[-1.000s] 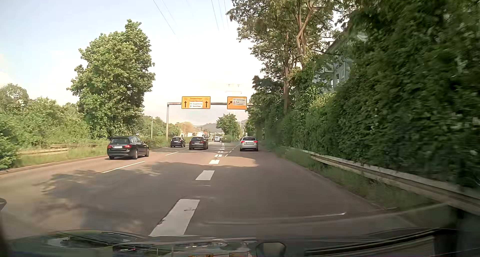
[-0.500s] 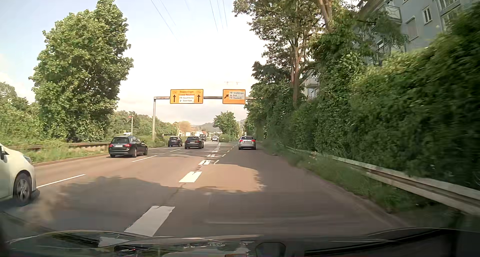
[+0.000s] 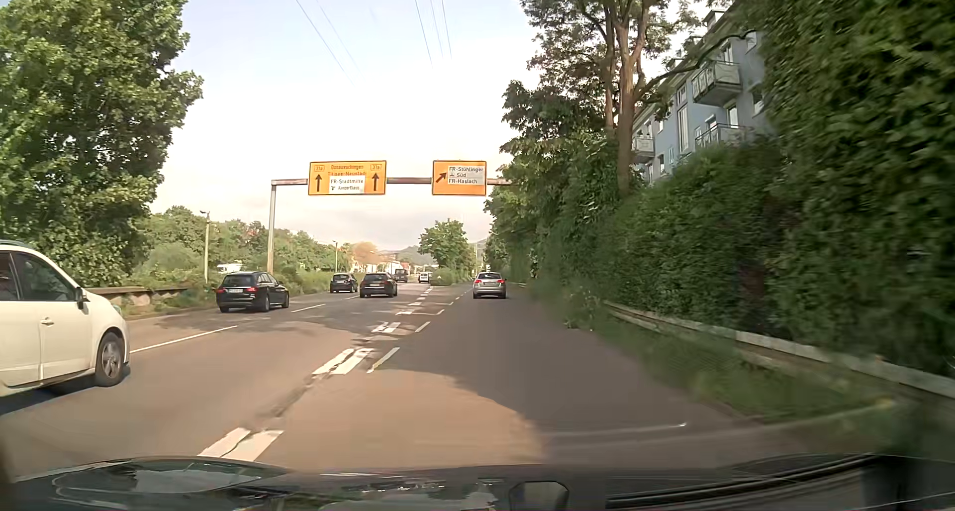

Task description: Follow the waypoints while adhering to traffic rules and regulations

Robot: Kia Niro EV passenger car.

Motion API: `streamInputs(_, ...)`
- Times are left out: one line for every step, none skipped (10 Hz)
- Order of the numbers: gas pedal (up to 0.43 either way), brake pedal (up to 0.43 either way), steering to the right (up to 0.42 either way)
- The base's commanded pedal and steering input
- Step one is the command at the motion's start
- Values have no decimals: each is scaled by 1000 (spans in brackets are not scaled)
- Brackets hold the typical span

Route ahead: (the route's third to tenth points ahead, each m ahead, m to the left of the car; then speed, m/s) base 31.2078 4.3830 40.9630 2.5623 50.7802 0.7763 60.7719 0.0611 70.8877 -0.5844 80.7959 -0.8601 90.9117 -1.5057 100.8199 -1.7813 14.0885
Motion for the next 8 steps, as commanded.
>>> streamInputs(189,0,1)
streamInputs(189,0,1)
streamInputs(189,0,1)
streamInputs(189,0,1)
streamInputs(189,0,0)
streamInputs(189,0,0)
streamInputs(189,0,0)
streamInputs(189,0,0)
